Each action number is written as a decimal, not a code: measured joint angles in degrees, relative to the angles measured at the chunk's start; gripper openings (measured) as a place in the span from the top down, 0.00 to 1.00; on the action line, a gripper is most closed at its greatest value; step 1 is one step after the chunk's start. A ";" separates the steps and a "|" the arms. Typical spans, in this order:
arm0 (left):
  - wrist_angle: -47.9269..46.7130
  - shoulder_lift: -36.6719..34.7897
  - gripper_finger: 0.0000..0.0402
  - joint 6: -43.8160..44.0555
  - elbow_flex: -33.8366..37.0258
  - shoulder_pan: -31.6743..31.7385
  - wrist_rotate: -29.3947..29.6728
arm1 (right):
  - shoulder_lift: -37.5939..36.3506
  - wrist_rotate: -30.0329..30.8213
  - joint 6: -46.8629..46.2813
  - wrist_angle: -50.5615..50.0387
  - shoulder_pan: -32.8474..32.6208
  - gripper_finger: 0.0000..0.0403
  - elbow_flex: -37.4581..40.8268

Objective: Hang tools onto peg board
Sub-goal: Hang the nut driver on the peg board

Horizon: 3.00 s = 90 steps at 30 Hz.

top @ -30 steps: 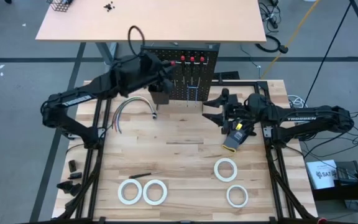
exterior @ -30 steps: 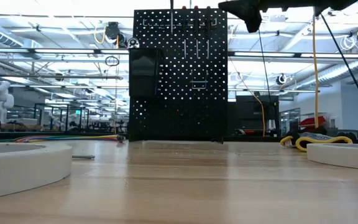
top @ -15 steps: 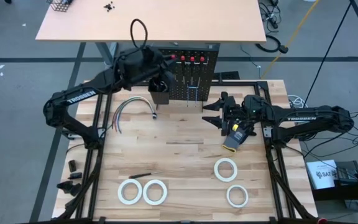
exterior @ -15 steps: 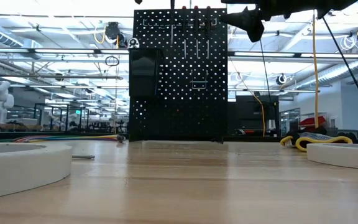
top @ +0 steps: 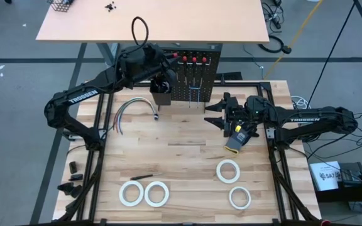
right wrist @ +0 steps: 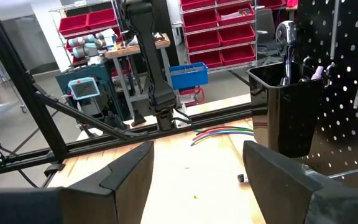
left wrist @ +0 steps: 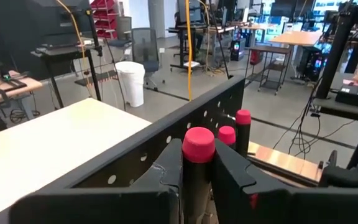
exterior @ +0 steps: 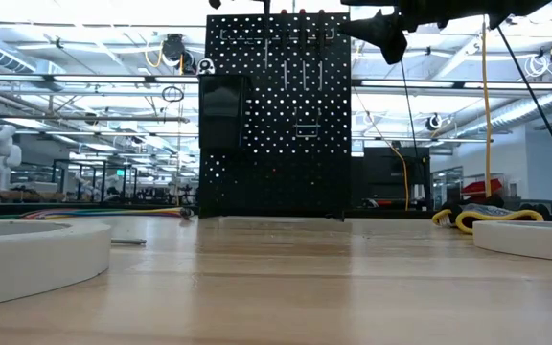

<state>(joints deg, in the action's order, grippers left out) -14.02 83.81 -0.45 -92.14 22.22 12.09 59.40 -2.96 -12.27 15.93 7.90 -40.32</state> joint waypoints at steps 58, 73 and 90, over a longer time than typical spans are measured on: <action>-42.19 -14.93 0.66 -2.86 0.67 -3.38 -15.95 | 6.04 0.12 -8.88 5.30 -0.20 0.40 -0.02; -39.49 -17.13 0.66 14.57 30.64 -28.04 -25.98 | 19.57 -4.86 -1.12 13.52 -4.93 0.40 -0.02; -17.56 -2.22 0.66 30.69 42.18 -51.56 -11.77 | 24.87 -1.10 5.25 10.45 -8.44 0.40 -0.02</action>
<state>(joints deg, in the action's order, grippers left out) -31.58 81.59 30.24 -49.95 -29.34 0.33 84.27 -4.06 -7.03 26.38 -0.54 -40.34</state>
